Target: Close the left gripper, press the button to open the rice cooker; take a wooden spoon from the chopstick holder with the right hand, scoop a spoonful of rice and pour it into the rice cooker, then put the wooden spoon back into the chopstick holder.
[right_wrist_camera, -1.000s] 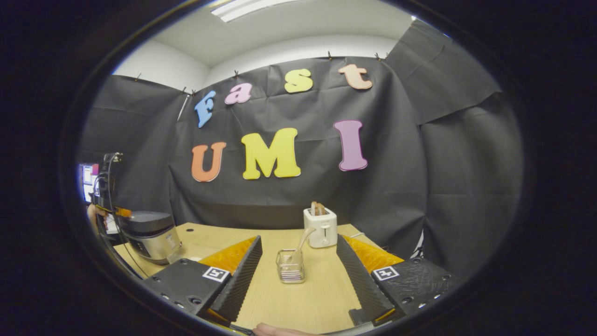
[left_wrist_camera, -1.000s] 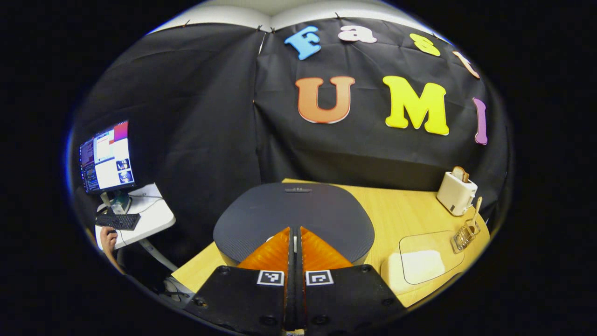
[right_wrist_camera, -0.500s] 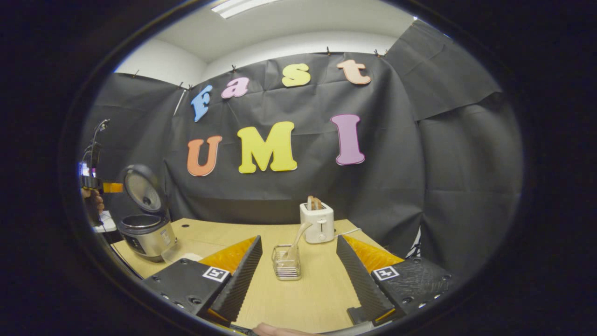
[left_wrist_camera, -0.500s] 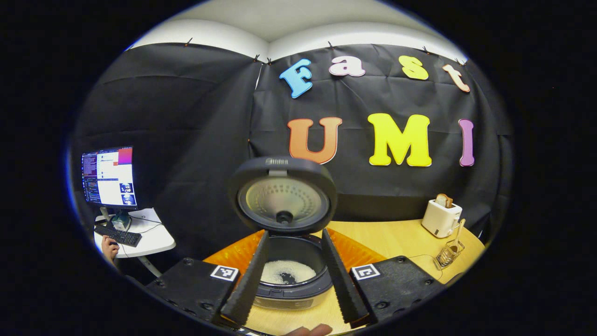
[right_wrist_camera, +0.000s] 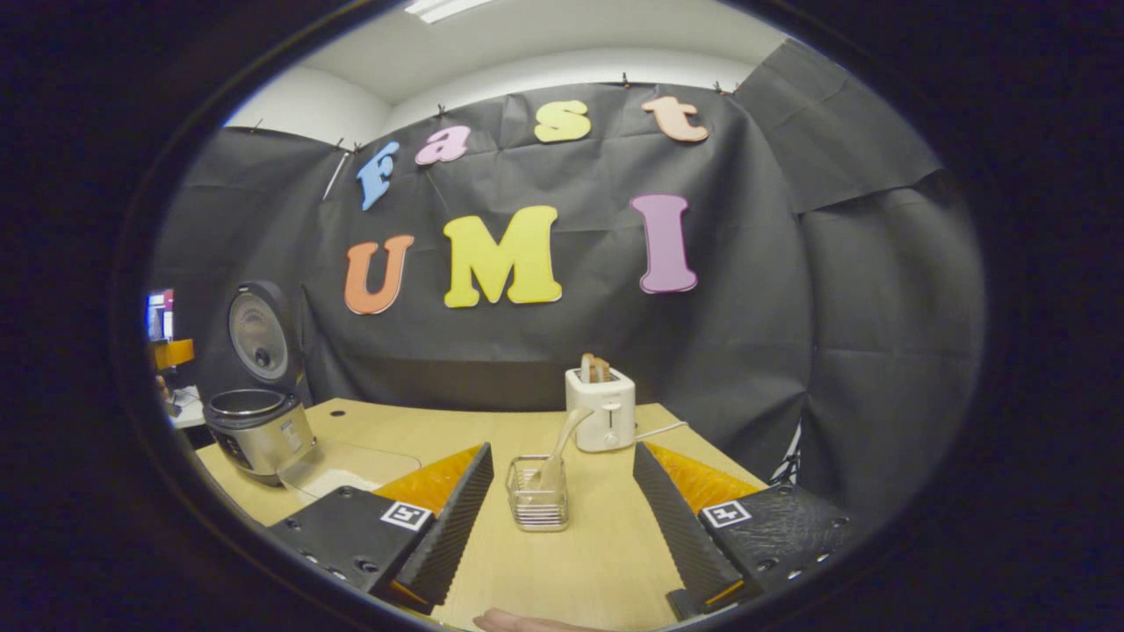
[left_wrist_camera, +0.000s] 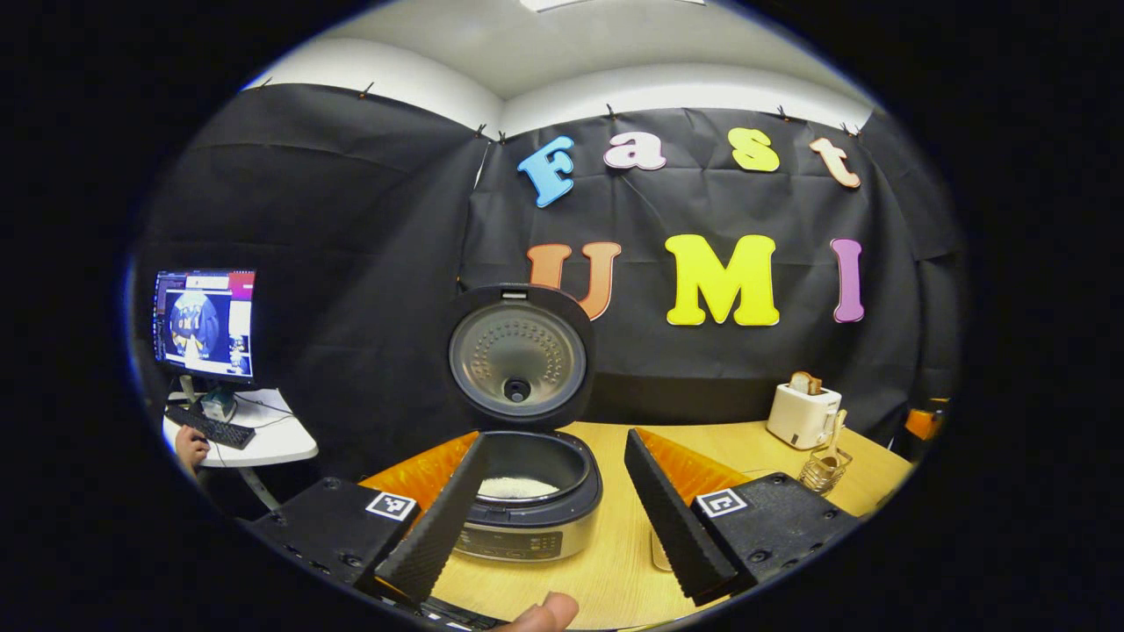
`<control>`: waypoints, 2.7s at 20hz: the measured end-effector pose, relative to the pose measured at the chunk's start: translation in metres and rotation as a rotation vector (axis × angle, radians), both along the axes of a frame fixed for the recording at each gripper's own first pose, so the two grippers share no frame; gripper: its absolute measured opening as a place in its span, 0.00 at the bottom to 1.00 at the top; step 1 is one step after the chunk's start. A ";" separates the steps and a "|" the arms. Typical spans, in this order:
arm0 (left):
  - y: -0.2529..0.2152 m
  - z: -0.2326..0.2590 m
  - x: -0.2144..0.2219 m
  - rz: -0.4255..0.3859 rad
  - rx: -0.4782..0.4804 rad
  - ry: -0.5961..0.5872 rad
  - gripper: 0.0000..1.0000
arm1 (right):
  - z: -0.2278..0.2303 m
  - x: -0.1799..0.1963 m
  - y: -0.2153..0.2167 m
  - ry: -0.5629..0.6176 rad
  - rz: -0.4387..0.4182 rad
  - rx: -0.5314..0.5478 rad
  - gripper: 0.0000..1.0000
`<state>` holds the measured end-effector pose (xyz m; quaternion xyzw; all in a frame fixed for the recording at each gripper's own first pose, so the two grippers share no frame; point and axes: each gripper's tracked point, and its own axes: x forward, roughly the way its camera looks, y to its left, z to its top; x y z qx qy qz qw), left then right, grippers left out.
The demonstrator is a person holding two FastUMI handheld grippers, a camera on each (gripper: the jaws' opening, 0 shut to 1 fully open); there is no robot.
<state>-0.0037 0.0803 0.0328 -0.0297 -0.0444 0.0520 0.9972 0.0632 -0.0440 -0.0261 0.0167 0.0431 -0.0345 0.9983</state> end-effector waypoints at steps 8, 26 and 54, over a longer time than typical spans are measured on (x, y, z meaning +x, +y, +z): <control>-0.019 0.004 -0.026 -0.058 0.050 -0.071 0.99 | -0.016 0.108 -0.028 0.127 -0.019 0.051 0.92; -0.013 -0.011 -0.015 -0.022 0.109 -0.019 0.99 | -0.080 0.235 -0.032 0.380 -0.010 0.098 0.96; 0.000 -0.013 -0.018 0.001 0.080 -0.001 0.99 | 0.049 0.178 0.066 0.209 0.022 -0.254 0.20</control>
